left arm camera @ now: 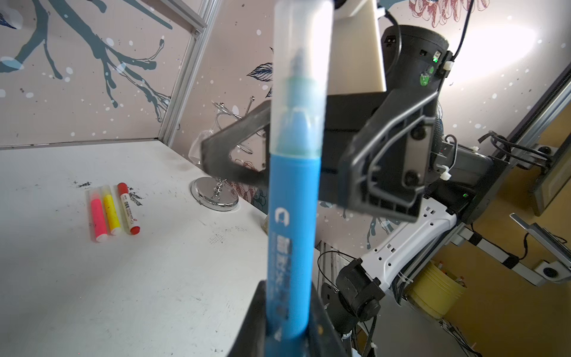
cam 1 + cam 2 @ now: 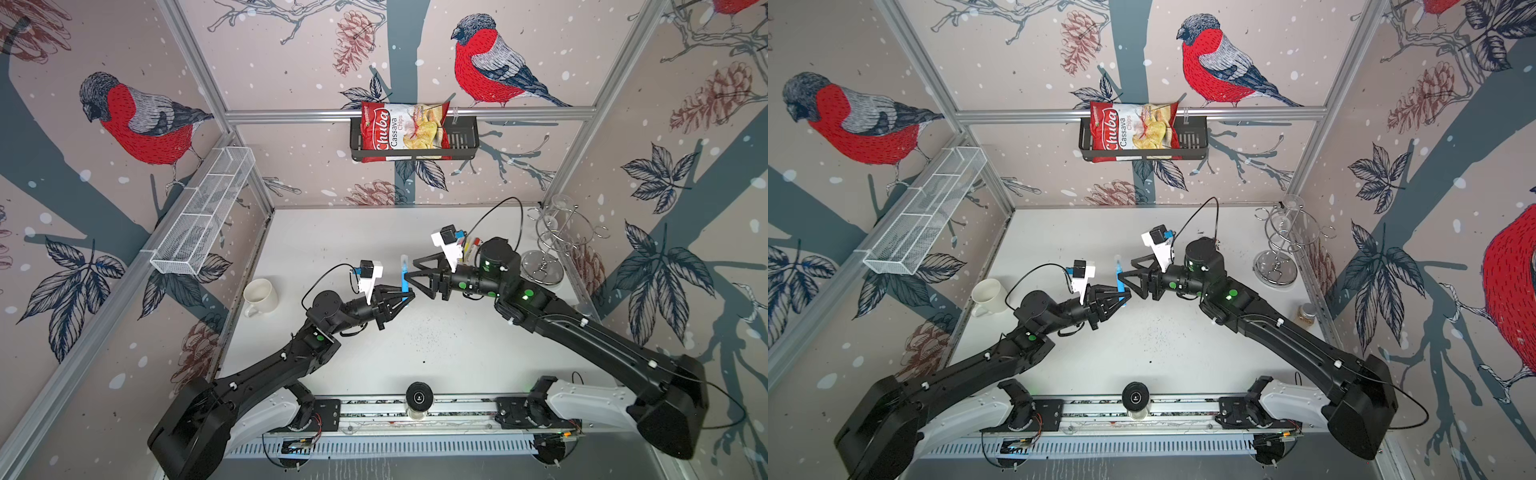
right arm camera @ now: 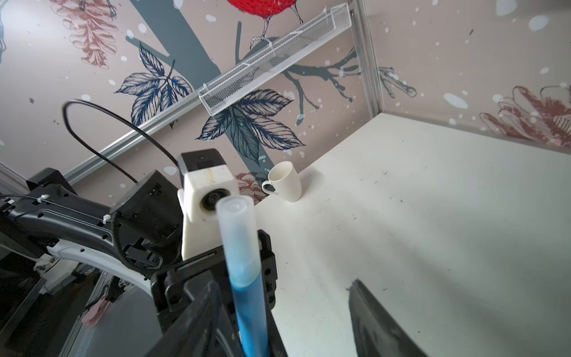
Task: Insert pens into pen caps
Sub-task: Put on the pen cap to the pen, then place a pen at the top-right of the table.
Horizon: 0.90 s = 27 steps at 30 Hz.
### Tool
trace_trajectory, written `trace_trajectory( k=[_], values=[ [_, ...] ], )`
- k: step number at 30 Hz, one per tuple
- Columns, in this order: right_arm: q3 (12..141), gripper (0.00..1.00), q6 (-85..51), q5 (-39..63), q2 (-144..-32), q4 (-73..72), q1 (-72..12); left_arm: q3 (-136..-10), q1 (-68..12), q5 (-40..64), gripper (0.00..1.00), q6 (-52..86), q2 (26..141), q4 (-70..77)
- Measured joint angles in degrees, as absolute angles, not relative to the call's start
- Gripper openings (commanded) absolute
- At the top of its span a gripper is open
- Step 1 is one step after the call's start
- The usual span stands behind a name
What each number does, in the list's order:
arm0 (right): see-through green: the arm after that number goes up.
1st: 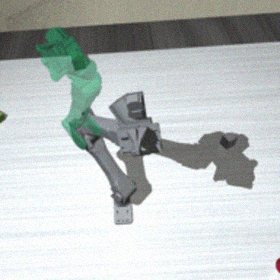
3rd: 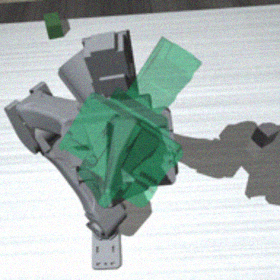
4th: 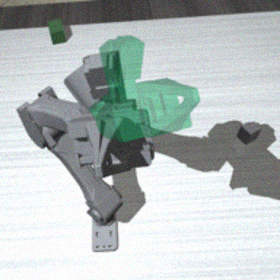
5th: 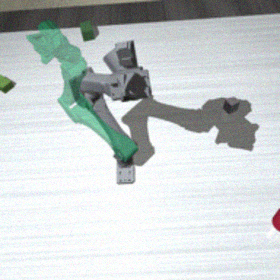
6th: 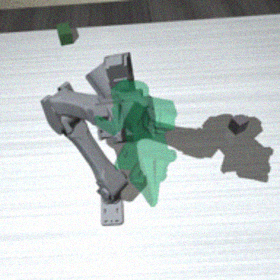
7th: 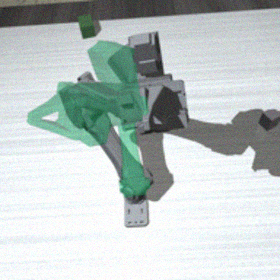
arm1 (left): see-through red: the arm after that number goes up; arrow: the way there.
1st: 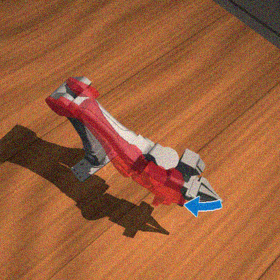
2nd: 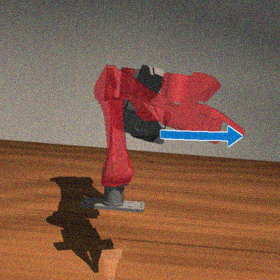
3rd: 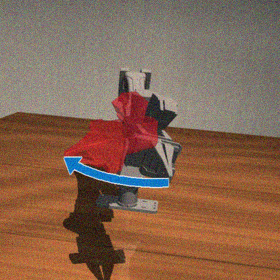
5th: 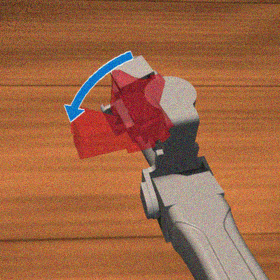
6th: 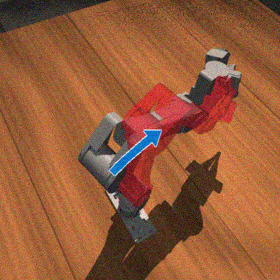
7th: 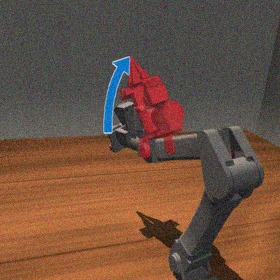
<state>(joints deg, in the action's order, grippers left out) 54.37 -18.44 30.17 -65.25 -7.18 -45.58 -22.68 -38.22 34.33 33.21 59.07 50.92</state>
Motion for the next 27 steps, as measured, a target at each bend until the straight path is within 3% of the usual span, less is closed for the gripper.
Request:
trace_trajectory(
  k=[7, 15, 27],
  values=[
    [50.81, 0.67, -19.75, 30.63, -61.43, -7.81, -44.1, -22.5, -38.17, 33.8, 0.0, 33.08, 58.96, 51.16],
    [51.48, 0.62, -19.88, 32.08, -64.27, -8.71, -45.56, -22.48, -38.19, 33.01, 0.0, 33.39, 59.27, 52.01],
    [54.63, 0.33, -19.62, 34.33, -69.12, -8.82, -47.97, -23.11, -40.27, 32.71, 0.0, 33.45, 60.18, 51.92]
  ],
)
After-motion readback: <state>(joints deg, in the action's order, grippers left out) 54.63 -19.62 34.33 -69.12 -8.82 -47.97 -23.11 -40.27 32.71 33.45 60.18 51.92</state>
